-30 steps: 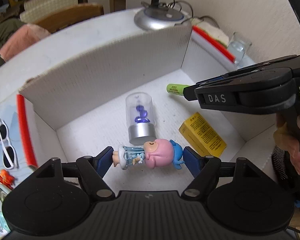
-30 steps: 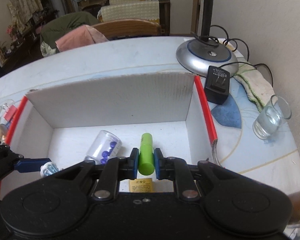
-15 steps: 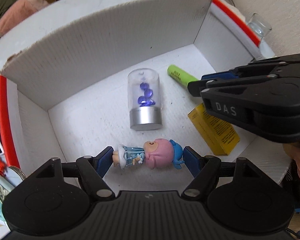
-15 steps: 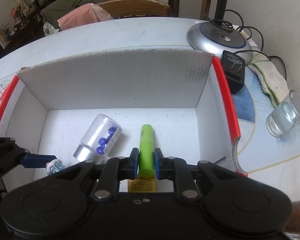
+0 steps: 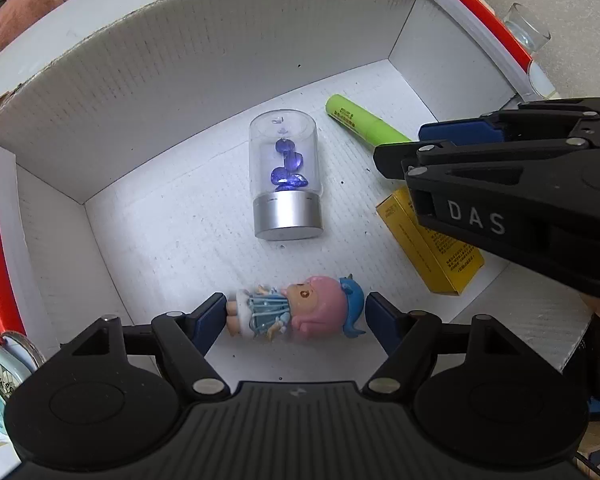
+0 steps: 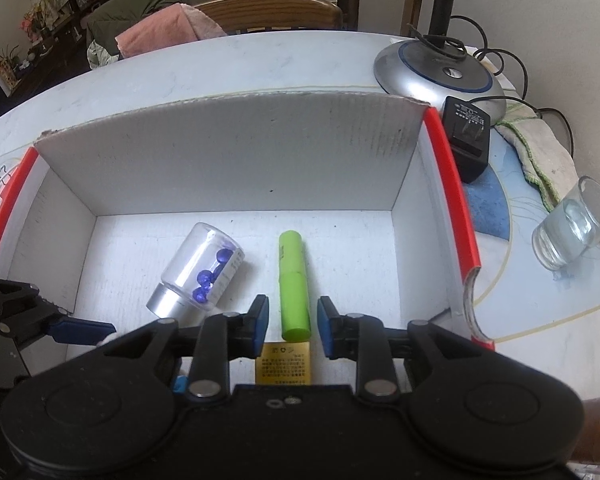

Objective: Organize rigid objects
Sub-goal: 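Open the right gripper to drop the highlighter while the left releases the doll, then withdraw both grippers from the shoebox back toward the table items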

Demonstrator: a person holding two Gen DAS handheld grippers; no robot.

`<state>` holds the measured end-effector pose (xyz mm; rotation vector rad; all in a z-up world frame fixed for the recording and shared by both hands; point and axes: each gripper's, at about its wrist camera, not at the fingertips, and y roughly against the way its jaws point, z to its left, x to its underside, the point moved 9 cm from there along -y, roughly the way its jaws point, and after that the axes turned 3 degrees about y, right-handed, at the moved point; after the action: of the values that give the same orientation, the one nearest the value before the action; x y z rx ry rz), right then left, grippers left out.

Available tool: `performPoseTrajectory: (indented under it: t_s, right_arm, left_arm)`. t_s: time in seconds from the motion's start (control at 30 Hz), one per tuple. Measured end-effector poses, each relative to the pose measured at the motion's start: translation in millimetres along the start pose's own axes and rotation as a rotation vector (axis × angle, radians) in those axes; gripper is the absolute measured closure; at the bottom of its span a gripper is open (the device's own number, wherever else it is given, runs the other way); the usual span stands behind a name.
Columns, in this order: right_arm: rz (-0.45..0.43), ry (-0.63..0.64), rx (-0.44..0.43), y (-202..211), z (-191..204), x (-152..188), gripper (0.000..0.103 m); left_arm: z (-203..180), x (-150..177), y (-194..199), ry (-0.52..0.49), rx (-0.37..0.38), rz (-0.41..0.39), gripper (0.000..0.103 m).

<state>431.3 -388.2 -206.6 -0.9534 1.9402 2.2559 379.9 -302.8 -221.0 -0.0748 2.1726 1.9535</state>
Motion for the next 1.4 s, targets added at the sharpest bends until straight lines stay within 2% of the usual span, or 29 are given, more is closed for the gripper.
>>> performPoseTrajectory:
  t_s: [0.33,0.77,1.07,1.13,1.2,1.4]
  right_arm:
    - [-0.039,-0.011,-0.005,20,3,-2,0.058]
    - [-0.098,-0.013,-0.015,56,20,-1,0.044]
    - [-0.152,-0.010,-0.034,87,48,-5,0.039]
    - [-0.166,-0.007,-0.039,95,55,-5,0.039]
    - [-0.182,-0.006,-0.048,103,64,-6,0.033]
    - [-0.221,-0.006,-0.068,123,92,-7,0.029]
  left_arm:
    - [0,0,20,0.004,0.048,-0.069,0.023]
    - [4,3,63,0.015,0.111,-0.217,0.023]
    - [22,24,107,0.006,0.128,-0.327,0.023]
    - [30,30,119,0.009,0.129,-0.350,0.023]
    - [37,37,128,0.016,0.132,-0.369,0.023]
    - [67,59,155,0.038,0.132,-0.424,0.023]
